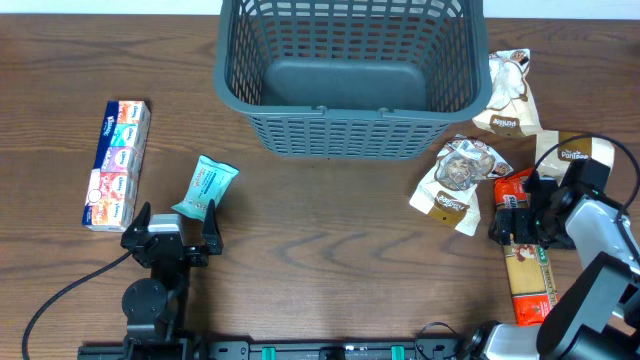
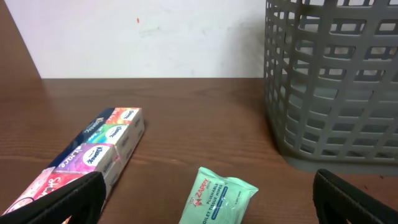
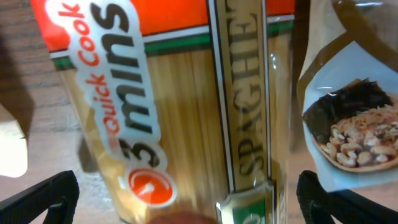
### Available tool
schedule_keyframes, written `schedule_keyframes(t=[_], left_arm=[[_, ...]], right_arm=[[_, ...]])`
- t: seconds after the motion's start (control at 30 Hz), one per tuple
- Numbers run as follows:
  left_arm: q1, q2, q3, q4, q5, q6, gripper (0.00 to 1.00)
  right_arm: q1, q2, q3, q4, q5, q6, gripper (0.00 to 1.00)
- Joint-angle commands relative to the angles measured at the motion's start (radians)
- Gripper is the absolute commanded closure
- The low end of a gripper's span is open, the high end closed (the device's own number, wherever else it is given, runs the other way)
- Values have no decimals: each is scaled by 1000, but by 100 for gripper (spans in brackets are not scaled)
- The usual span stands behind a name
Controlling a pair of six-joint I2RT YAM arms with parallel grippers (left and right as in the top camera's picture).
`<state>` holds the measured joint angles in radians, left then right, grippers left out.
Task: Pack container
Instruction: 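Lower the right gripper and close it on the spaghetti package, then lift the spaghetti package and carry it toward the grey basket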
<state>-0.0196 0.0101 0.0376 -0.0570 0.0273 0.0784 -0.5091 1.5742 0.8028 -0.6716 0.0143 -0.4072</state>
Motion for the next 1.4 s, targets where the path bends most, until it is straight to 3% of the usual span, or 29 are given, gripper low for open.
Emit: schedule_keyframes(t=[0.0,0.2,0.27,0.3,0.33,0.37,0.4,0.6,0.73,0.77,1.1,1.37], left_arm=[[2,-7,-32,-12,17,-5,1],[2,-7,-32,-12,17,-5,1],[2,-7,-32,-12,17,-5,1],[2,-7,-32,-12,17,-5,1],[2,-7,-32,-12,18,-5,1],[2,-7,-32,-12,17,-5,1],[2,-7,-32,-12,17,-5,1],[2,-7,-32,-12,17,-5,1],[2,-7,-32,-12,17,-5,1],[2,-7,-32,-12,17,-5,1],[2,-7,-32,-12,17,-5,1],[2,-7,-32,-12,17,-5,1]], right_arm=[[-10,40,-7,11,-11,-17,4],[-10,79,-6,35,-11,-17,8],[-10,80,-6,39,-11,-17,14],[-10,80,-6,42,-11,-17,20],[-10,80,-6,45,-12,-17,29],[-10,80,-6,50,-11,-16,44],[-10,80,-6,52,-12,-16,51],[-10,80,-6,54,-17,-16,66],[-9,80,-6,60,-20,-16,96],[-9,80,-6,60,-24,-16,99],[-9,68,4,79,-31,73,99],[-4,-31,126,19,-49,175,99]])
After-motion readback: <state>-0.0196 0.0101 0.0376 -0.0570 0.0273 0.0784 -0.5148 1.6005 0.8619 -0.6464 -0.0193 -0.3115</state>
